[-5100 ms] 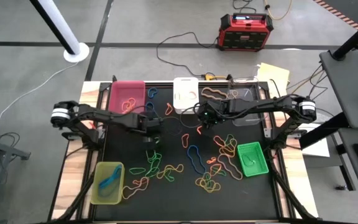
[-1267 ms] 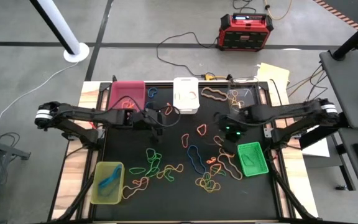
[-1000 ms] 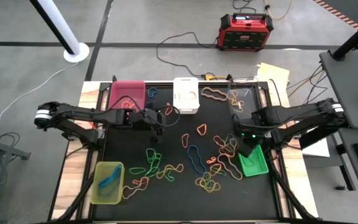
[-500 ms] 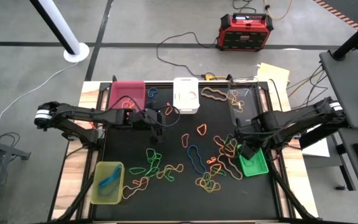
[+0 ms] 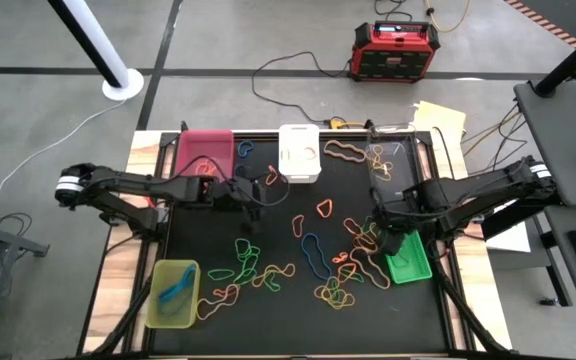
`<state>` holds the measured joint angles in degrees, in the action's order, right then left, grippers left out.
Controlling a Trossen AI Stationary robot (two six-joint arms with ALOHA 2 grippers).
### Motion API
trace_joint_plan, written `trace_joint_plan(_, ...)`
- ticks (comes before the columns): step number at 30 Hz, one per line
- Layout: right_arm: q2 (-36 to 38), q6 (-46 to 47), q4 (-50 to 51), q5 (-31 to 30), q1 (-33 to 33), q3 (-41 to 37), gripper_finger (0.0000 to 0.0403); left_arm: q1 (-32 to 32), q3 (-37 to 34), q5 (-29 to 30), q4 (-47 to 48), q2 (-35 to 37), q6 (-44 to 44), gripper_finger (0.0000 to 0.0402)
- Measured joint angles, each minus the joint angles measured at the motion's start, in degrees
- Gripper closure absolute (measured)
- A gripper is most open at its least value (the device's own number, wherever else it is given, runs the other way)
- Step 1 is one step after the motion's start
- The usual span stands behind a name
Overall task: Sort rubber bands into baskets
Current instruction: Put the light orange rubber band into the white bin
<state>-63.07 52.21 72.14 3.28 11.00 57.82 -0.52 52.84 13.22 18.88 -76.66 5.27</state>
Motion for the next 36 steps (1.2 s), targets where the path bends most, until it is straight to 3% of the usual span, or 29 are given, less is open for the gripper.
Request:
trace_joint_plan(8, -3.91, -7.76, -17.94, -1.73, 0.12, 0.02, 0.0274, 7.21, 0.00, -0.35, 4.45, 2.28, -6.12, 0.0221)
trace_joint_plan(21, -18.49, -7.04, -18.21, 1.58, 2.52, 0.02, 0.0257, 18.75, 0.00, 3.82, 11.79, 4.76, -17.87, 0.0221)
trace_joint_plan(36, -28.89, -7.26, -25.21, 2.98, 5.62, 0.02, 0.0240, 19.51, 0.00, 6.79, 12.09, 4.72, -17.80, 0.0221)
